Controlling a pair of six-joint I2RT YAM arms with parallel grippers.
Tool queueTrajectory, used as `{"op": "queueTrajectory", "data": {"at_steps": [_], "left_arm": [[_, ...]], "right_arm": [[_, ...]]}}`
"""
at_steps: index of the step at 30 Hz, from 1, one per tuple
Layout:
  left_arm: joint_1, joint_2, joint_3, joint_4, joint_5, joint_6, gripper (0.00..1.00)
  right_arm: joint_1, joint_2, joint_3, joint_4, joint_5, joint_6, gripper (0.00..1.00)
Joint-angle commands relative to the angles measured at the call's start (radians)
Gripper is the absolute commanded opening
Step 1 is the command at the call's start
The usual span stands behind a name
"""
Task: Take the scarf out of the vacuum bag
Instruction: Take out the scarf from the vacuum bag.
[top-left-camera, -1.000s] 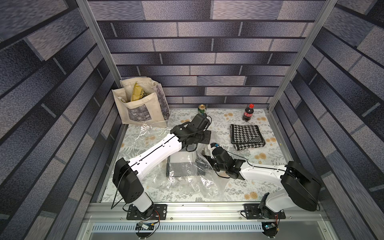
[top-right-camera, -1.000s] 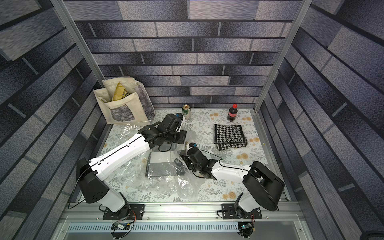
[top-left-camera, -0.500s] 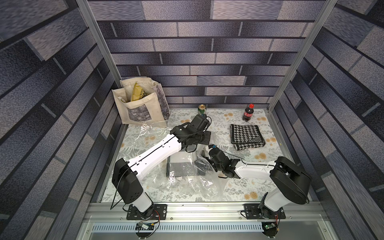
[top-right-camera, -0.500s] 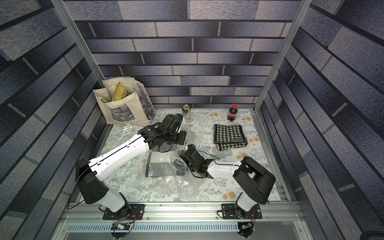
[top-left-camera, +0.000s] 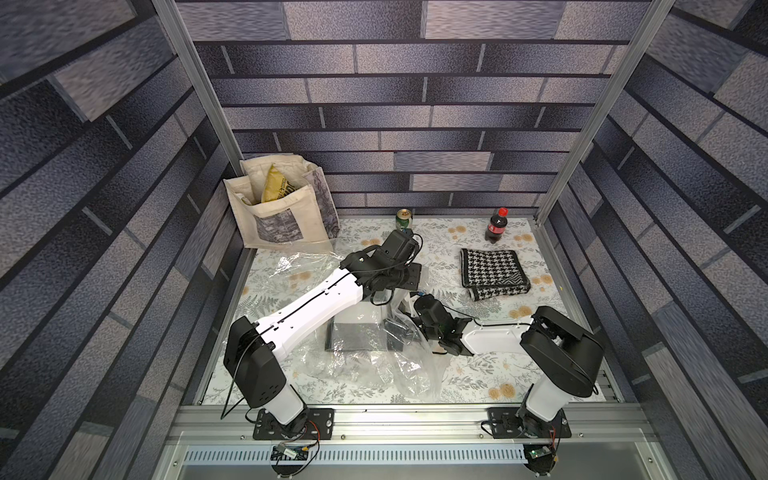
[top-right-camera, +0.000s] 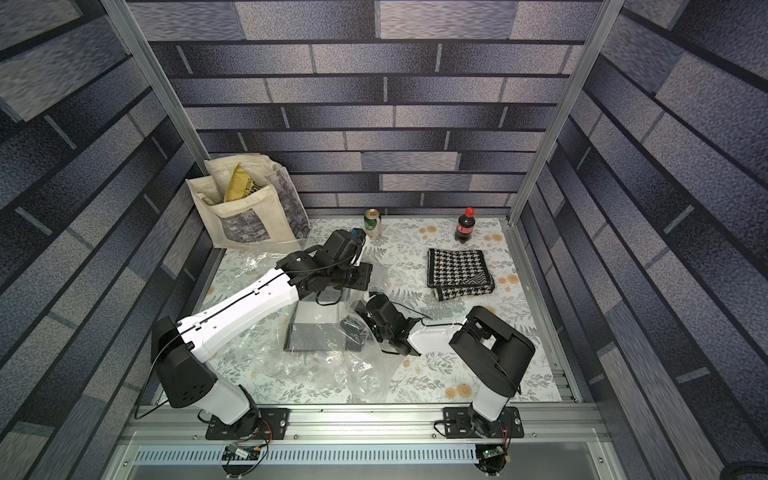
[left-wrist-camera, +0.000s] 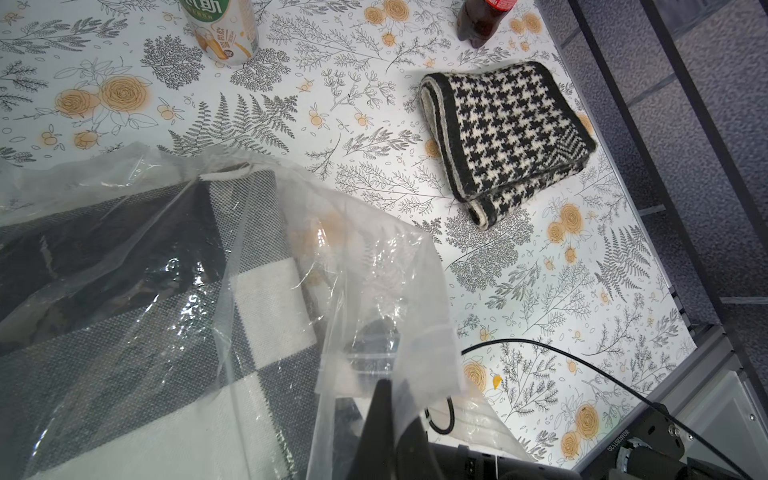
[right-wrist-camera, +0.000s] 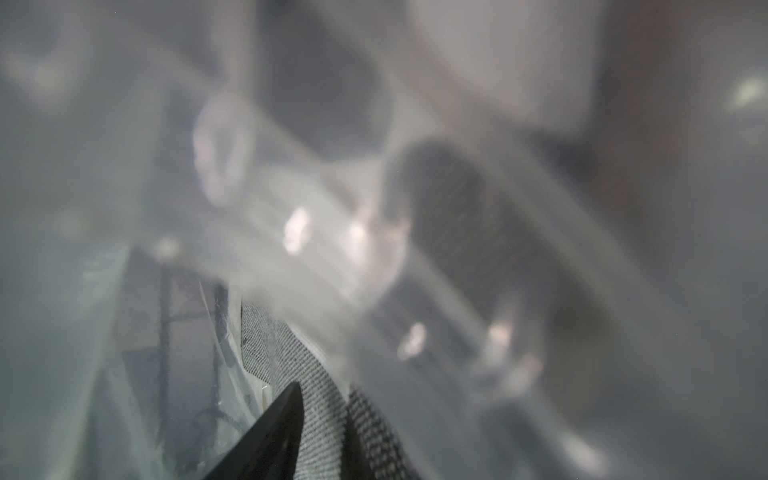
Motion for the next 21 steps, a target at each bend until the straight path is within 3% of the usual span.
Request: {"op": "queueTrajectory", "data": {"at_steps": [1, 4, 5, 7, 11, 15, 21], "left_arm": [[0.009, -0.038, -0.016, 0.007, 0.007, -0.011, 0.0], [0.01, -0.038, -0.017, 0.007, 0.007, -0.011, 0.0], [0.009, -0.038, -0.017, 0.006, 0.009, -0.012, 0.0], [0.01, -0.036, -0.019, 0.009, 0.011, -0.012, 0.0], [0.009, -0.04, -0.023, 0.012, 0.009, -0.014, 0.0], [0.01, -0.046, -0.025, 0.01, 0.005, -0.014, 0.0], [0.015, -0.05, -0.029, 0.012, 0.005, -0.014, 0.0]], "right_arm": [[0.009, 0.028, 0.017, 0.032, -0.043, 0.017, 0.6], [0.009, 0.016, 0.013, 0.057, -0.046, 0.018, 0.49], [0.008, 0.01, 0.013, 0.064, -0.05, 0.016, 0.36], [0.008, -0.005, 0.014, 0.075, -0.056, 0.014, 0.2], [0.009, -0.055, 0.02, 0.053, -0.054, -0.003, 0.07], [0.008, -0.13, 0.029, -0.033, -0.025, -0.039, 0.0], [0.008, -0.233, 0.026, -0.096, -0.004, -0.088, 0.0]]}}
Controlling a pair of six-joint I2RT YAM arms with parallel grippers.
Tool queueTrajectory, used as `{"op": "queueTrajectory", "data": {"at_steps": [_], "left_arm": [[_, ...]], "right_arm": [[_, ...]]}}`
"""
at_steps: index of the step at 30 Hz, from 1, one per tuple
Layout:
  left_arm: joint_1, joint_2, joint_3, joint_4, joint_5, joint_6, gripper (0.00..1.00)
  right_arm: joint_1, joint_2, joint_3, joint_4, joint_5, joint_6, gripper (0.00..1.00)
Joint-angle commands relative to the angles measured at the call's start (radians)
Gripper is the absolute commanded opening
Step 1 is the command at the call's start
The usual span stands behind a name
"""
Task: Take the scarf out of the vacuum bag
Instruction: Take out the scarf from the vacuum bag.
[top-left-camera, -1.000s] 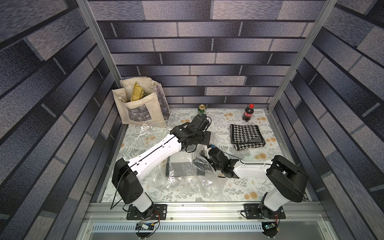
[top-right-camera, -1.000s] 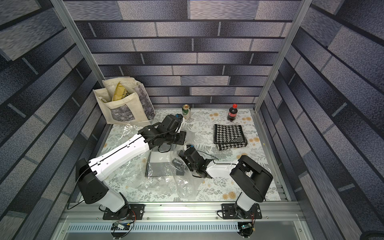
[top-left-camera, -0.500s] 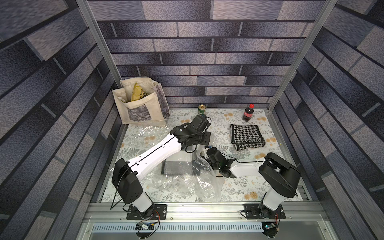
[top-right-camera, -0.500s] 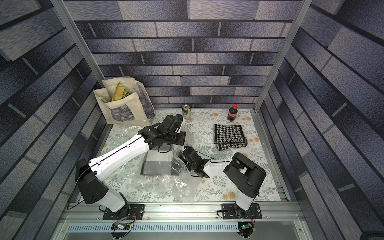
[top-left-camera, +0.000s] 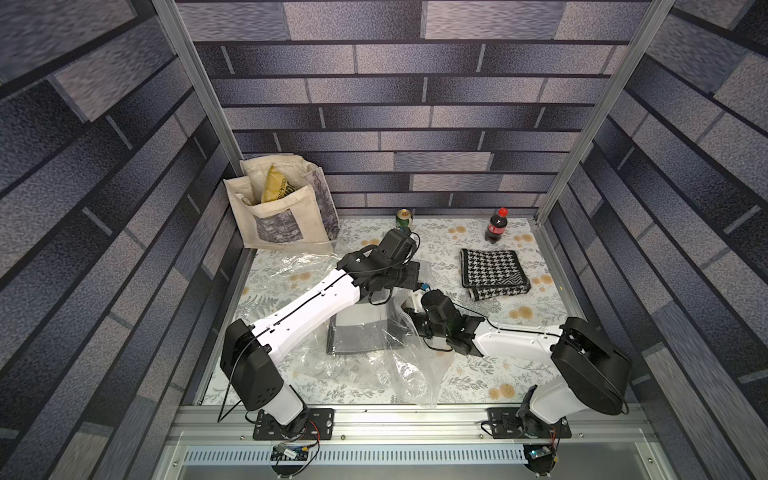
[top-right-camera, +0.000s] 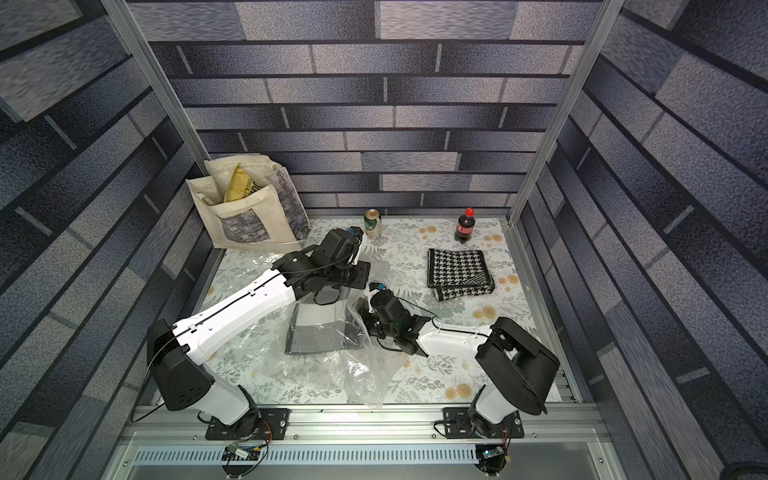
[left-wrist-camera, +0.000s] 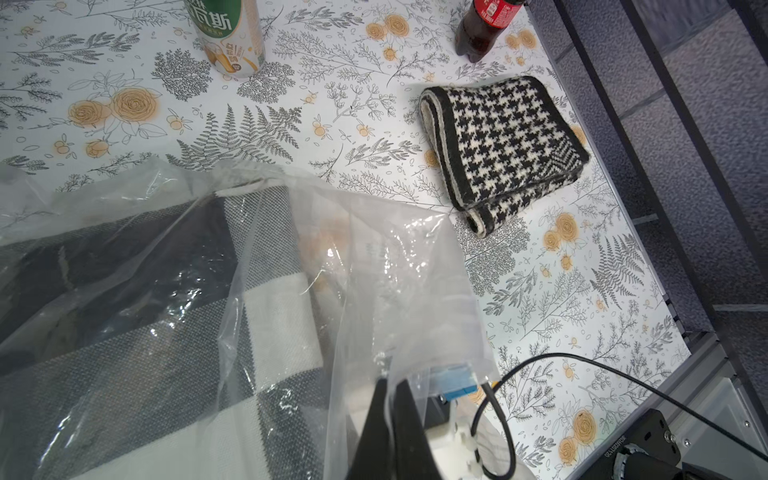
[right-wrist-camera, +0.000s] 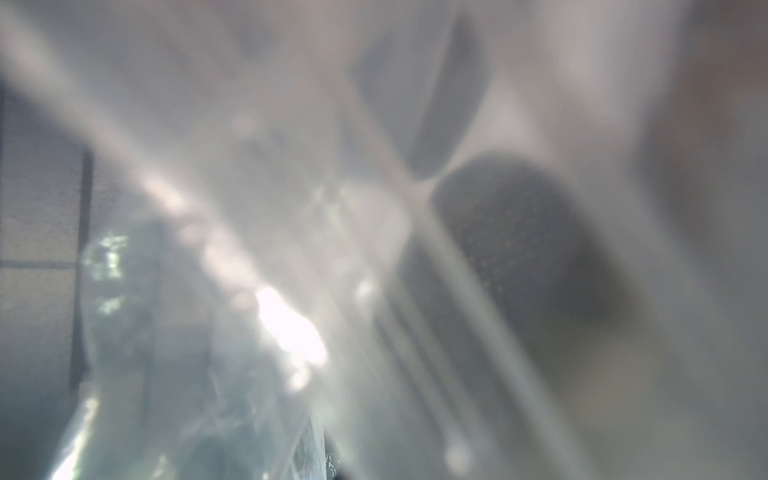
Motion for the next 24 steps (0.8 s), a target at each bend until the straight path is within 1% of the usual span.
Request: {"op": "queueTrajectory", "data": {"at_steps": [1, 6, 8, 16, 19, 24], "left_arm": [[0.006, -0.028, -0.02, -0.004, 0.007, -0.014, 0.0], [0.007, -0.028, -0.023, -0.004, 0.01, -0.013, 0.0], [0.006, -0.028, -0.023, -0.003, 0.008, -0.015, 0.0], [0.006, -0.022, -0.023, -0.007, 0.005, -0.015, 0.0], [0.007, -0.021, -0.023, -0.004, 0.009, -0.014, 0.0], [0.006, -0.018, -0.018, -0.005, 0.012, -0.015, 0.0]], "right_arm": [[0.008, -0.065, 0.028, -0.019, 0.012, -0.055, 0.0], [0.007, -0.082, 0.03, -0.05, 0.028, -0.066, 0.0], [0.006, -0.095, 0.032, -0.082, 0.055, -0.068, 0.0], [0.007, -0.233, 0.069, -0.432, 0.305, -0.164, 0.0], [0.004, -0.267, 0.079, -0.514, 0.351, -0.189, 0.0], [0.0, -0.294, 0.069, -0.581, 0.402, -0.199, 0.0]]}}
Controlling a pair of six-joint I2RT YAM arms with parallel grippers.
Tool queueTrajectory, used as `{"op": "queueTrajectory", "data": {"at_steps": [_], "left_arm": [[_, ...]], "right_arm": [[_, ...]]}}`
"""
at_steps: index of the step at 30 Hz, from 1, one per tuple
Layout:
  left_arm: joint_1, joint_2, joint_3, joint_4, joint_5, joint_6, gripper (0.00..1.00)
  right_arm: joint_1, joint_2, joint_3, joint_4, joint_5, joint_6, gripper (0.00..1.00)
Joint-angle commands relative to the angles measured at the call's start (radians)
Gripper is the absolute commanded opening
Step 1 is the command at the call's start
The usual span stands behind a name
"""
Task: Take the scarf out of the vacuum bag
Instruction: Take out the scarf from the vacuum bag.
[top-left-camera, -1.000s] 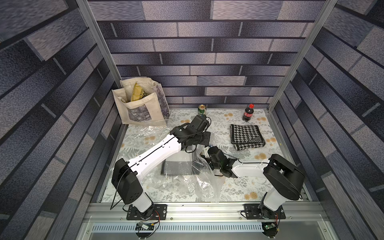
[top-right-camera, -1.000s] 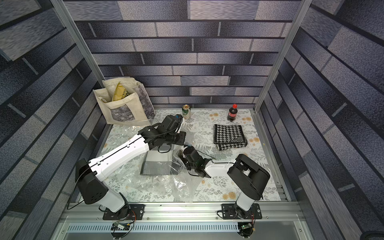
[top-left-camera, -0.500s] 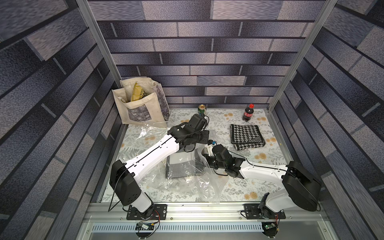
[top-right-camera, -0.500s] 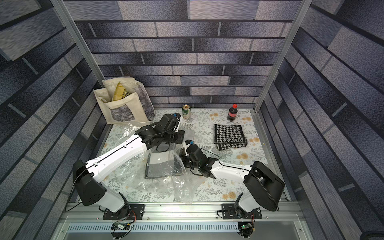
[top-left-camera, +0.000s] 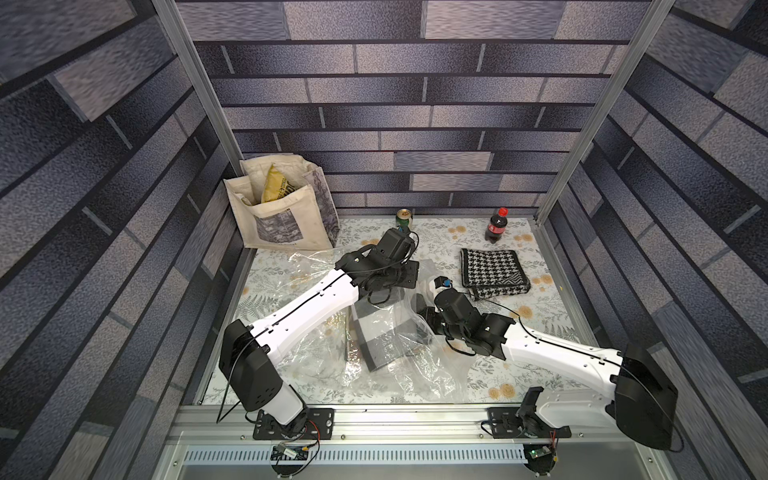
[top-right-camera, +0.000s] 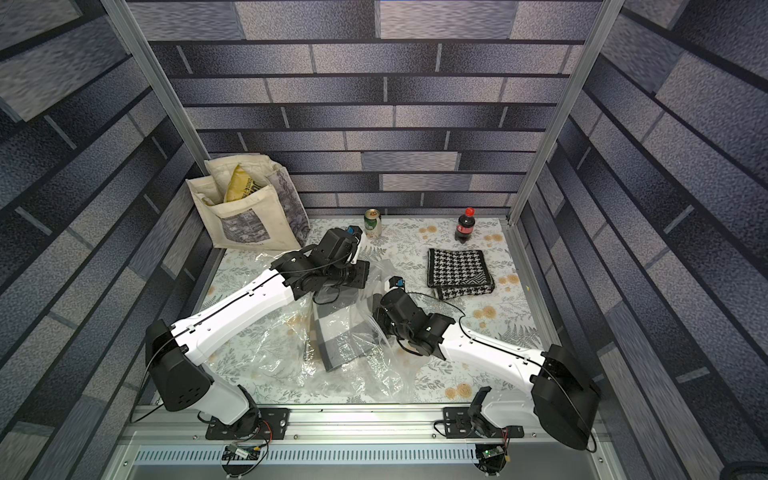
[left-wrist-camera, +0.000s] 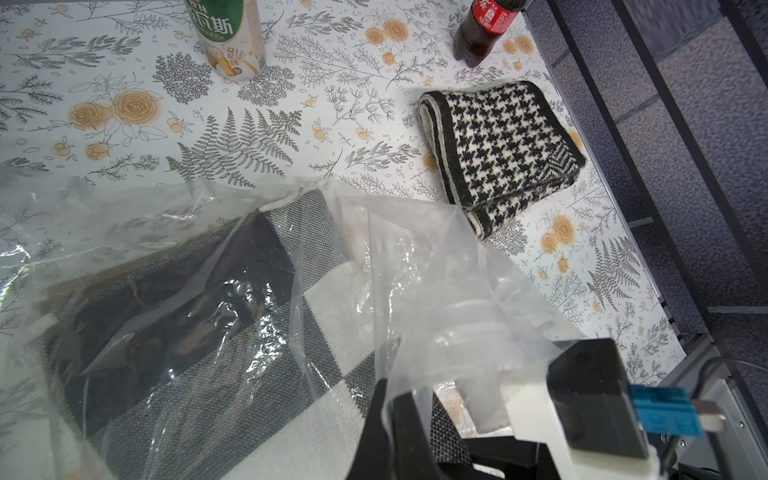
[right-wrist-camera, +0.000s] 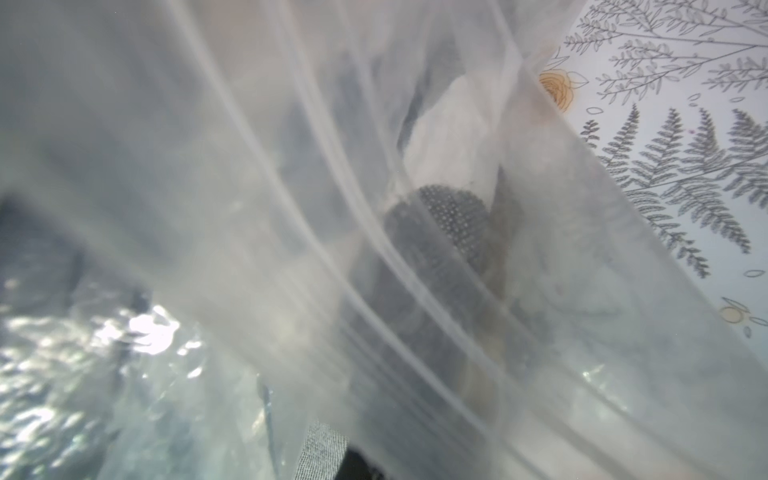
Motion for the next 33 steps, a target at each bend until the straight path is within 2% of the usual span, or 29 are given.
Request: {"op": "queueTrajectory", "data": {"at_steps": [1, 7, 21, 30, 33], "left_arm": [[0.003, -0.013, -0.013, -0.014, 0.007, -0.015, 0.0], [0.002, -0.017, -0.027, -0.018, 0.006, -0.018, 0.0], [-0.003, -0.02, -0.03, -0.018, -0.002, -0.019, 0.0], [-0.003, -0.011, -0.028, -0.01, -0.001, -0.022, 0.01], [-0.003, -0.002, -0.019, -0.011, 0.005, -0.02, 0.04]], "right_arm": [[-0.003, -0.048, 0.019, -0.077, 0.1, -0.033, 0.0], [-0.024, -0.118, 0.015, -0.078, 0.136, -0.083, 0.0], [-0.054, -0.194, 0.078, -0.241, 0.254, -0.184, 0.0], [-0.056, -0.258, 0.09, -0.298, 0.287, -0.203, 0.0], [-0.057, -0.271, 0.095, -0.3, 0.242, -0.221, 0.0]]}}
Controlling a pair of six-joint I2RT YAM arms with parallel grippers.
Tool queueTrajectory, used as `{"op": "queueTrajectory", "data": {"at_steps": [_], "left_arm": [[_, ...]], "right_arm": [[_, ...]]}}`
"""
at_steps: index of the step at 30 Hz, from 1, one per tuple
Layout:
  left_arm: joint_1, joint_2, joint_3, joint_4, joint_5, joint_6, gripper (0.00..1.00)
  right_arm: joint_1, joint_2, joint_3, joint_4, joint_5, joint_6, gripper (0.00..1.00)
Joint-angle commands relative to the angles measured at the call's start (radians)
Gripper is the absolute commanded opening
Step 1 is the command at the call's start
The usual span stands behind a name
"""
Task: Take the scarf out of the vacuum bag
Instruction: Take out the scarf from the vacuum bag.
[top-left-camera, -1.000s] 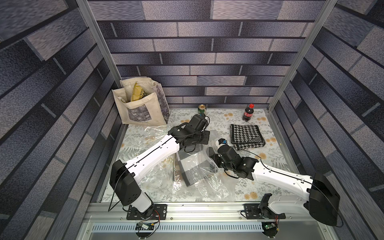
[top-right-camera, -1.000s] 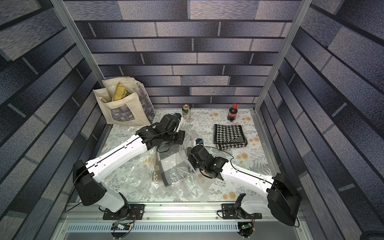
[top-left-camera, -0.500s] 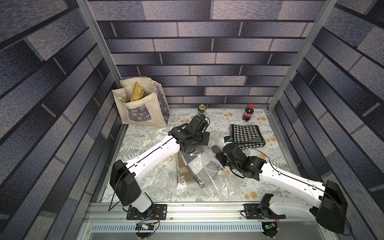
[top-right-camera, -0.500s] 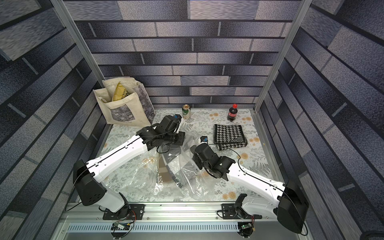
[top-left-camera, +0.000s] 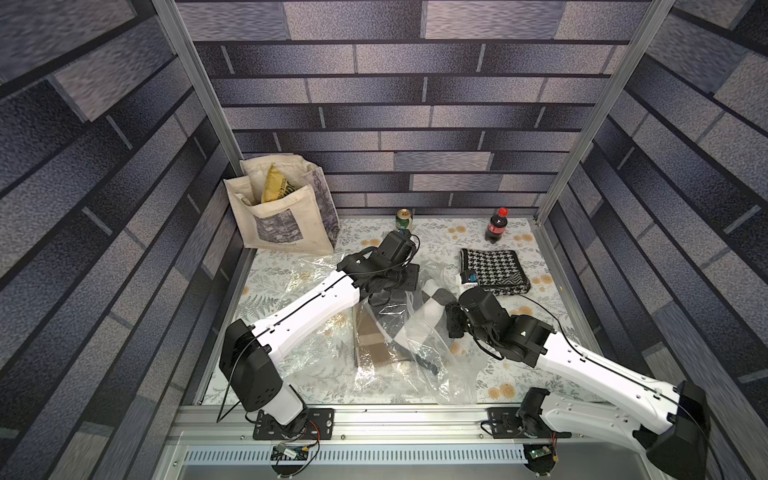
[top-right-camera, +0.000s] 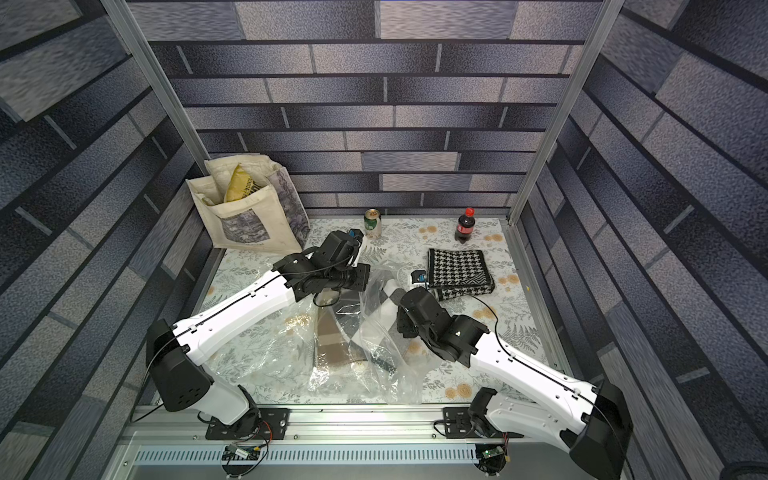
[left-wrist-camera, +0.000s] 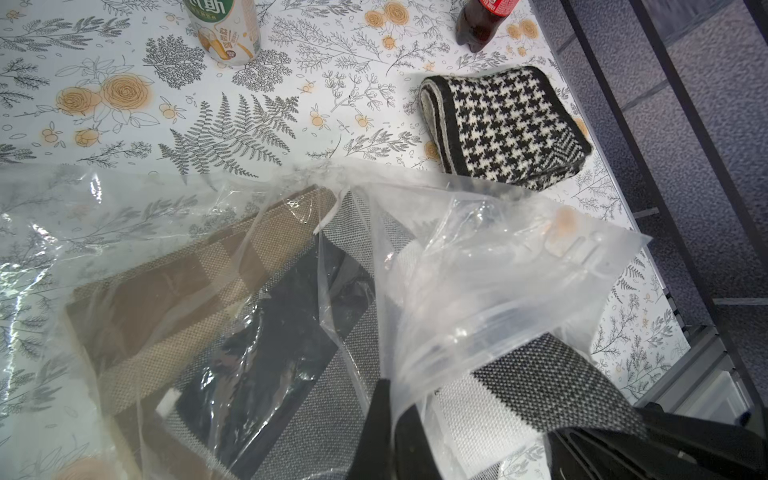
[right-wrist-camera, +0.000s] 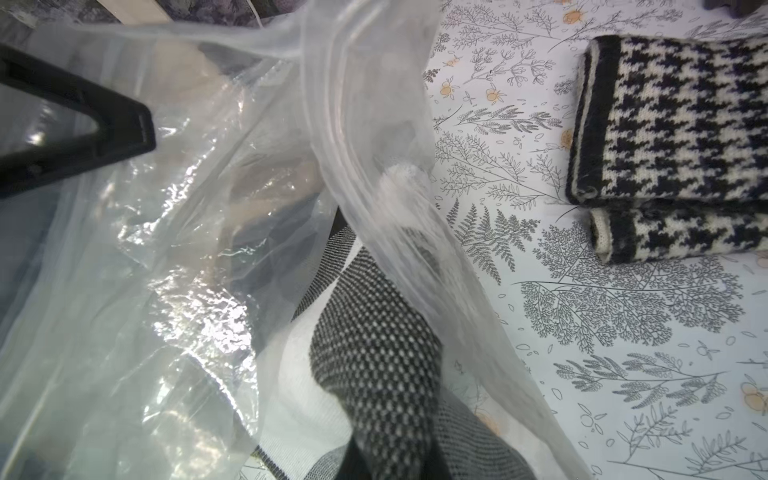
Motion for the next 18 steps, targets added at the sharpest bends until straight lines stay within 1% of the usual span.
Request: {"op": "queueTrajectory", "data": {"at_steps": [1, 4, 11, 18], "left_arm": [[-0.001, 0.004, 0.006, -0.011, 0.006, -0.018, 0.04], [-0.007, 0.027, 0.031, -0.012, 0.012, -0.013, 0.02], [-0.022, 0.071, 0.065, -0.012, 0.018, -0.011, 0.02], [-0.028, 0.104, 0.09, -0.006, 0.024, -0.014, 0.02]], "right_arm": [[-0.014, -0.035, 0.046, -0.001, 0.004, -0.029, 0.0], [-0.013, -0.056, 0.051, -0.027, -0.006, -0.024, 0.0], [-0.014, -0.178, 0.04, -0.114, 0.08, -0.032, 0.0], [-0.015, -0.248, 0.068, -0.171, 0.093, -0.034, 0.0]]}}
